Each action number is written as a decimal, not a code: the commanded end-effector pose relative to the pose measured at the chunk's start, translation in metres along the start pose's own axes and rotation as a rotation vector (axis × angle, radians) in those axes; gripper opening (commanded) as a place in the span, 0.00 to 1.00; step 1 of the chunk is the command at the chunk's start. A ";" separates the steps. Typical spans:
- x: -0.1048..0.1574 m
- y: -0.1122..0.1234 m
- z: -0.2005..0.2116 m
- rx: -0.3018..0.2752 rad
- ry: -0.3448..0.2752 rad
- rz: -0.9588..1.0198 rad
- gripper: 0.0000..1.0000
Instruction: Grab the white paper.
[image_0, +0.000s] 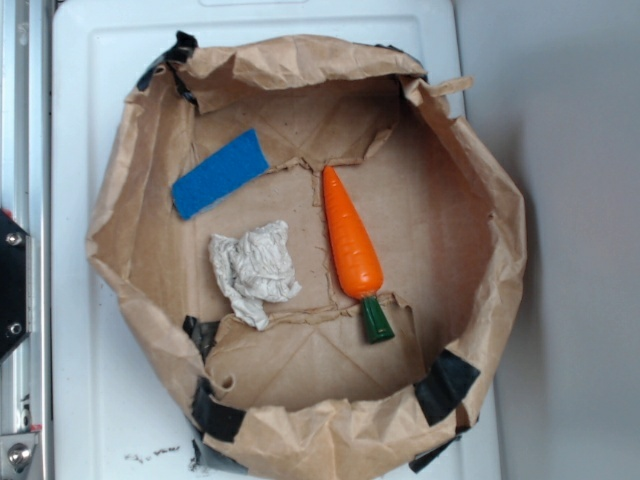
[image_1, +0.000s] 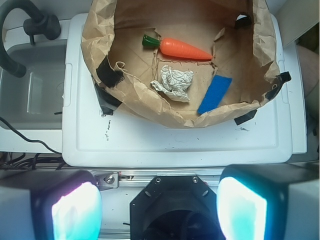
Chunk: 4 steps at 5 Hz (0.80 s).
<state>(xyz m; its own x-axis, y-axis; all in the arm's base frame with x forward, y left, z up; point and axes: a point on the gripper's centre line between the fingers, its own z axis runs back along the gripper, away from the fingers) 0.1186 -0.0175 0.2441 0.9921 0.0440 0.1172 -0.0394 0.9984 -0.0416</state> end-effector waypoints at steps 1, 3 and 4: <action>0.000 0.000 0.000 0.000 0.000 0.000 1.00; 0.076 -0.012 -0.017 0.023 -0.005 0.098 1.00; 0.103 -0.005 -0.029 0.035 0.006 0.116 1.00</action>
<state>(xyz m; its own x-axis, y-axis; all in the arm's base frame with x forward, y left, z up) 0.2194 -0.0237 0.2136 0.9872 0.1499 0.0552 -0.1494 0.9887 -0.0131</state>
